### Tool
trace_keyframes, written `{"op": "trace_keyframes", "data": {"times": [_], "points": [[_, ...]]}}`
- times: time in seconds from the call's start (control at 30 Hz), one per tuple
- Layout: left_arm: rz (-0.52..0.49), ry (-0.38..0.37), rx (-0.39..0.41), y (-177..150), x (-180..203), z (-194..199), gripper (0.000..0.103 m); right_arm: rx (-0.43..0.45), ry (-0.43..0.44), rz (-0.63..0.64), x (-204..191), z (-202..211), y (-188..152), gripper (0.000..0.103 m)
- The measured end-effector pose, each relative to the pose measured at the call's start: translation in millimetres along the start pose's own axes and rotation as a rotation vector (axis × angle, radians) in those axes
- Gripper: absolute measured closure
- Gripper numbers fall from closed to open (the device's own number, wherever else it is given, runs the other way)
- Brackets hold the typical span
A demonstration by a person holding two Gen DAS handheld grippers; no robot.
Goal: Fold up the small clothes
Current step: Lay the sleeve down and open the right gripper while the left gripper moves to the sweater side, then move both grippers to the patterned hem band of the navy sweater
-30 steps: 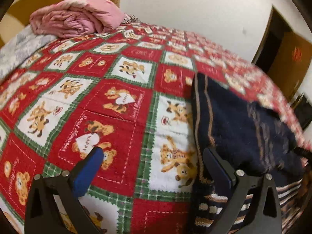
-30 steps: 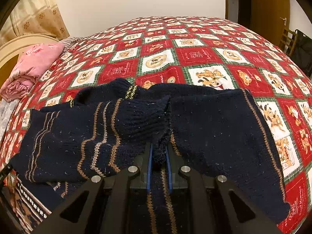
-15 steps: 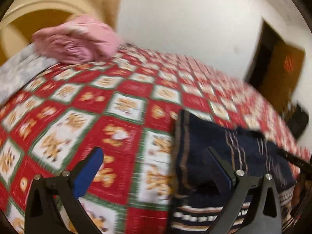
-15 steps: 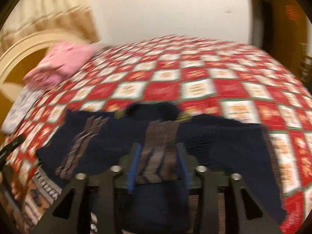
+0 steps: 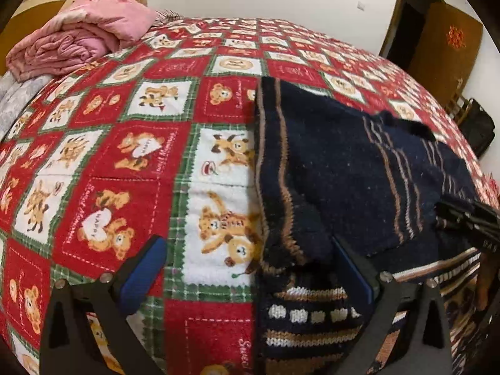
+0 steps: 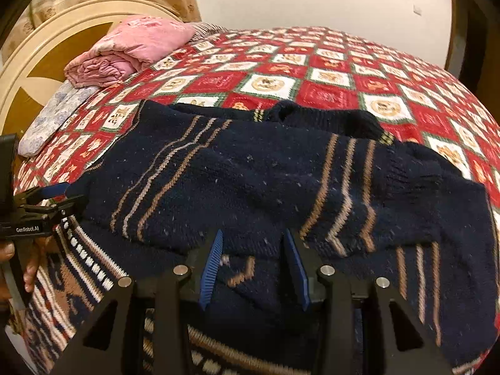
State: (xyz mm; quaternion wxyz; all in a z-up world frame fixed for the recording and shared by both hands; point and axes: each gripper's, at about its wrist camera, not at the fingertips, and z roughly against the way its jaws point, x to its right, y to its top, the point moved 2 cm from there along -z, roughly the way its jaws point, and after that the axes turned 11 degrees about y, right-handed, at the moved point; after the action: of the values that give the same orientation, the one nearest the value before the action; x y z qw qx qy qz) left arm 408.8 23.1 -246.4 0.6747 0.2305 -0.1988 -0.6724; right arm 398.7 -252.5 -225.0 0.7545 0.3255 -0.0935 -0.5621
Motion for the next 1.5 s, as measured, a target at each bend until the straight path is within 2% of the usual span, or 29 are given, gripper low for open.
{"op": "trace_keyframes", "data": {"times": [0.1, 0.17, 0.33, 0.43, 0.5, 0.6, 0.7, 0.77, 0.83, 0.93, 1.23, 1.5], "points": [[-0.010, 0.022, 0.013, -5.6, 4.8, 3.9, 0.000, -0.028, -0.034, -0.003, 10.1, 5.0, -14.0, 0.056], [0.006, 0.036, 0.013, -5.4, 4.3, 10.8, 0.000, 0.016, -0.015, -0.040, 19.6, 21.5, -23.2, 0.056], [-0.002, 0.070, 0.061, -30.7, 5.3, 46.3, 0.000, 0.044, -0.076, -0.123, 53.3, 57.6, -56.9, 0.055], [-0.021, 0.073, 0.029, -48.1, 7.9, 45.2, 0.000, 0.065, -0.040, -0.110, 60.3, 63.7, -66.6, 0.055], [-0.034, 0.097, -0.006, -56.7, 8.8, 41.6, 0.000, 0.052, -0.058, -0.094, 56.6, 65.9, -68.0, 0.055], [0.009, 0.123, 0.008, -60.2, 0.8, 55.6, 0.000, 0.040, -0.081, -0.120, 49.1, 75.7, -73.8, 0.055], [0.013, 0.123, -0.008, -76.6, 1.8, 63.4, 0.000, 0.001, -0.099, -0.122, 46.9, 77.0, -96.8, 0.054], [-0.006, 0.130, -0.020, -92.0, 5.5, 64.6, 0.000, 0.026, -0.123, -0.067, 41.7, 85.0, -110.8, 0.054], [0.005, 0.131, 0.004, -103.4, 3.8, 75.8, 0.000, 0.023, -0.145, -0.046, 35.8, 95.0, -124.0, 0.054], [0.023, 0.119, -0.008, -118.8, 2.4, 86.0, 0.000, 0.032, -0.133, -0.063, 31.0, 112.5, -145.1, 0.049], [0.008, 0.114, 0.028, -159.5, 8.0, 115.3, 0.000, 0.041, -0.176, -0.074, 12.0, 157.0, -205.2, 0.049], [-0.023, 0.082, 0.048, -190.4, 4.5, 144.9, 0.000, 0.075, -0.143, -0.135, -3.7, 199.0, -259.5, 0.049]]}}
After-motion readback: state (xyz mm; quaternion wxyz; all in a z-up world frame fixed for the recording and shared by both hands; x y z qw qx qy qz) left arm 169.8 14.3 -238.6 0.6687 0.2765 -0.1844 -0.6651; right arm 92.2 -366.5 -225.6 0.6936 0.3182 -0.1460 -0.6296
